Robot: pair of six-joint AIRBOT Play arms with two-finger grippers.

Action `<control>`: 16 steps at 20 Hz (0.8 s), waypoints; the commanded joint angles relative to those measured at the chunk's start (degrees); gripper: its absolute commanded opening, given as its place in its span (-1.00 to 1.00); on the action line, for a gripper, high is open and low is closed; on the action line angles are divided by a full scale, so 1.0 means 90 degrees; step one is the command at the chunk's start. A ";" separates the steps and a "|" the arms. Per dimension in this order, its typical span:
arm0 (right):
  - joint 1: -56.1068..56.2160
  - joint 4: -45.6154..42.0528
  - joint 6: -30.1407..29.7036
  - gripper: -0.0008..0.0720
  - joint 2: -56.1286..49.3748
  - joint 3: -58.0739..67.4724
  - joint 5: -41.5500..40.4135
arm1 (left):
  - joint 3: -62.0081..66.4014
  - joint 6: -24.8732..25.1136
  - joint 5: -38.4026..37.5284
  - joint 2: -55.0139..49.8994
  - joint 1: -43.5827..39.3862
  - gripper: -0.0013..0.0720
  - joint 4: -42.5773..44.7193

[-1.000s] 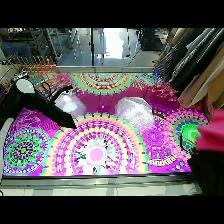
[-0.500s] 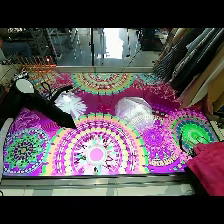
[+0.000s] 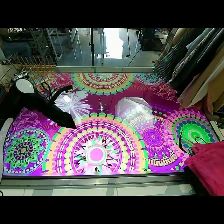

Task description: Fold the clothes and pants, and hang the long-sleeved shirts on hangers.

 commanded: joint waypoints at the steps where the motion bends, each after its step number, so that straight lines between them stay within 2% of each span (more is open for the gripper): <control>1: 0.2033 0.0801 0.0039 0.71 -0.0061 0.0527 -0.0573 | 0.0002 -0.0612 0.0083 0.0029 0.0002 -0.94 0.1824; 2: 0.2924 0.0527 0.0036 0.71 -0.0102 0.0338 -0.0724 | 0.0002 -0.0799 0.0112 0.0083 0.0007 -0.94 0.3128; 3: 0.3776 0.0168 0.0036 0.62 -0.0143 0.0109 -0.0896 | 0.0000 -0.0940 0.0342 0.0206 0.0112 -0.94 0.4116; 4: 0.4617 -0.0206 0.0036 0.25 -0.0187 -0.0160 -0.1141 | 0.0000 -0.1032 0.0758 0.0401 0.0313 -0.93 0.4381; 5: 0.5491 -0.0605 0.0039 -0.11 -0.0240 -0.0491 -0.1545 | 0.0000 -0.1163 0.1294 0.0644 0.0595 -0.93 0.4180; 7: 0.6970 -0.1241 0.0036 -0.59 -0.0335 -0.1088 -0.2769 | 0.0000 -0.1542 0.2759 0.1163 0.1219 -0.93 0.3400; 8: 0.7524 -0.1649 0.0039 -0.93 -0.0384 -0.1285 -0.3487 | 0.0000 -0.1651 0.3378 0.1333 0.1443 -0.93 0.3060; 11: 0.8451 -0.2815 0.0039 -0.93 -0.0517 -0.1486 -0.5328 | 0.0000 -0.1797 0.4359 0.1583 0.1831 -0.93 0.2671; 16: 0.8512 -0.2688 0.0044 -0.94 -0.0515 -0.1486 -0.7082 | 0.0000 -0.1797 0.4473 0.1535 0.1943 -0.93 0.2679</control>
